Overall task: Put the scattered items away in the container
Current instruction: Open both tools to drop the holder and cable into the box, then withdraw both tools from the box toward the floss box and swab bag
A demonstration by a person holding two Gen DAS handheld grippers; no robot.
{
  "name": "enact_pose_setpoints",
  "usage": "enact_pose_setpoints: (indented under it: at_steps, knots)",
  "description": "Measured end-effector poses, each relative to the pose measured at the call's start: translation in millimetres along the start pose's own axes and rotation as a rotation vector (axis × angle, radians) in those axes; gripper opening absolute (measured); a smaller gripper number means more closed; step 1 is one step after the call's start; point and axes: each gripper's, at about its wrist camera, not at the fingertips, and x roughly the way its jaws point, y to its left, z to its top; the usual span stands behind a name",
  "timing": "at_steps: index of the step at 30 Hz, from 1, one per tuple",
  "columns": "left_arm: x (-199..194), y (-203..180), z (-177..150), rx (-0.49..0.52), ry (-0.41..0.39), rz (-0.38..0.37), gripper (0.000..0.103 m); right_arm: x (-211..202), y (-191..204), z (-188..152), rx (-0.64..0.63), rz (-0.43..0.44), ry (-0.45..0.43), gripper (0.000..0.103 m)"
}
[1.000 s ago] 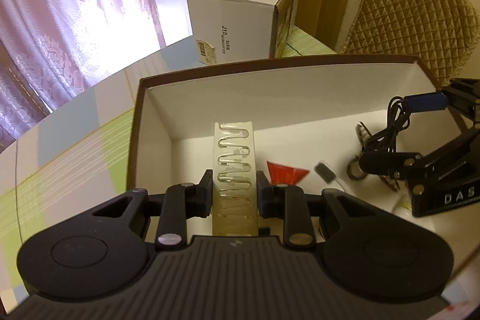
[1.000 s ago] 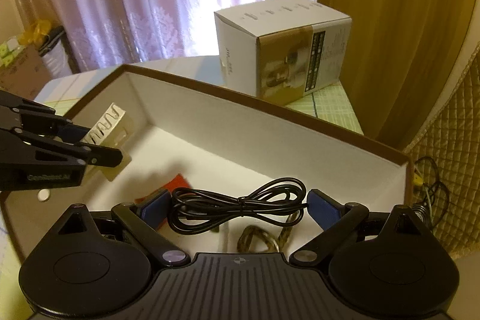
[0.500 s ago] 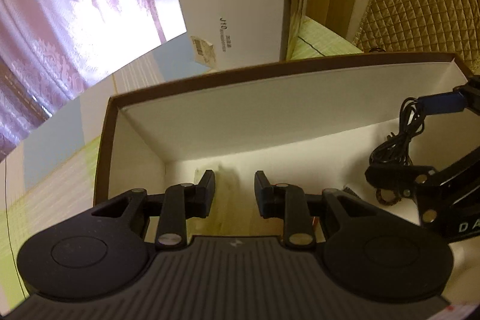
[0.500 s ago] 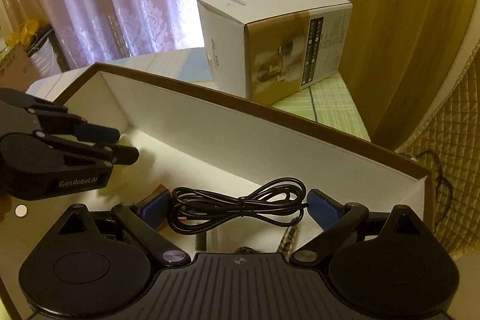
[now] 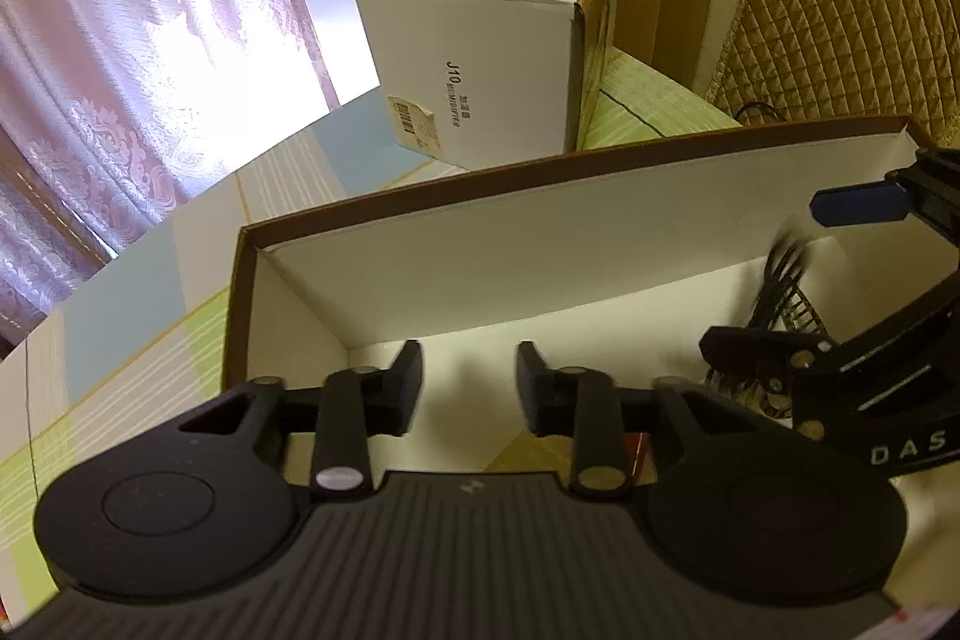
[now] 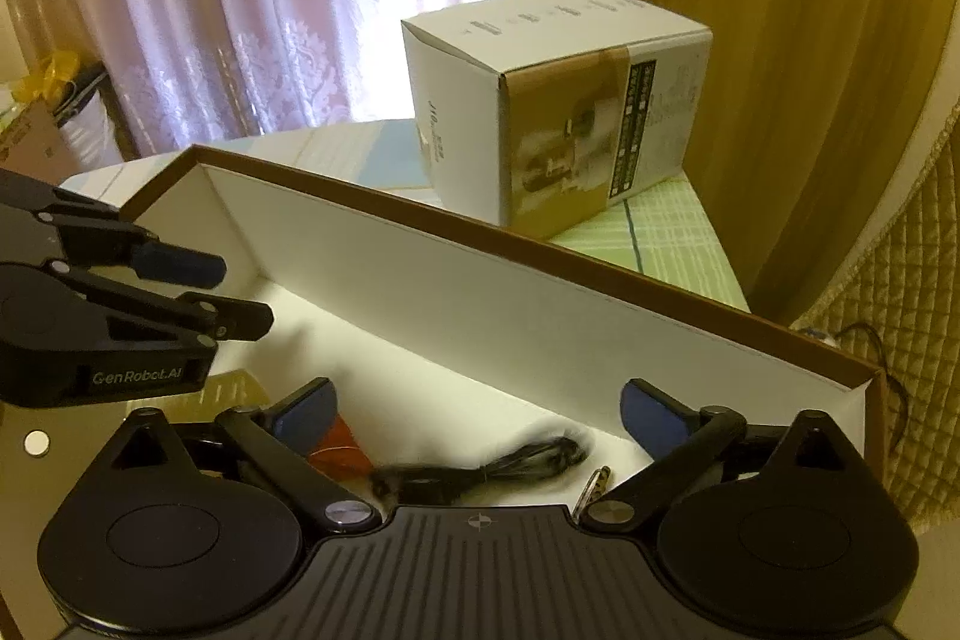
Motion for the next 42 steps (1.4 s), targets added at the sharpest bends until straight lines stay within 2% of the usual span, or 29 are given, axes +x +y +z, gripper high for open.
enact_pose_setpoints:
  at_steps: [5,6,8,12,14,16,19,33,42]
  knots:
    - [-9,0,-2,0.000,-0.002,0.000,0.036,-14,0,-2,-0.008,0.011,0.012,0.101]
    - [-12,0,-3,-0.003,-0.003,-0.004,0.041,-18,1,-4,-0.015,0.017,0.015,0.101]
    - [-18,-1,-5,-0.003,-0.011,-0.009,0.043,-26,3,-7,-0.030,0.019,0.018,0.101]
    - [-32,-2,-12,-0.017,-0.012,-0.014,0.059,-44,6,-16,-0.047,0.019,0.024,0.101]
    - [-42,-2,-17,-0.025,-0.017,-0.014,0.063,-54,8,-21,-0.048,0.022,0.020,0.101]
    - [-53,-2,-21,-0.035,-0.024,-0.009,0.072,-65,10,-27,-0.045,0.025,0.012,0.101]
    - [-72,-2,-28,-0.060,-0.045,-0.022,0.075,-80,15,-33,-0.040,0.020,-0.001,0.101]
    - [-149,-14,-69,-0.122,-0.099,-0.023,0.080,-137,36,-59,0.003,-0.008,-0.049,0.101]
    - [-186,-25,-100,-0.131,-0.108,0.026,0.083,-167,51,-80,0.010,-0.028,-0.072,0.101]
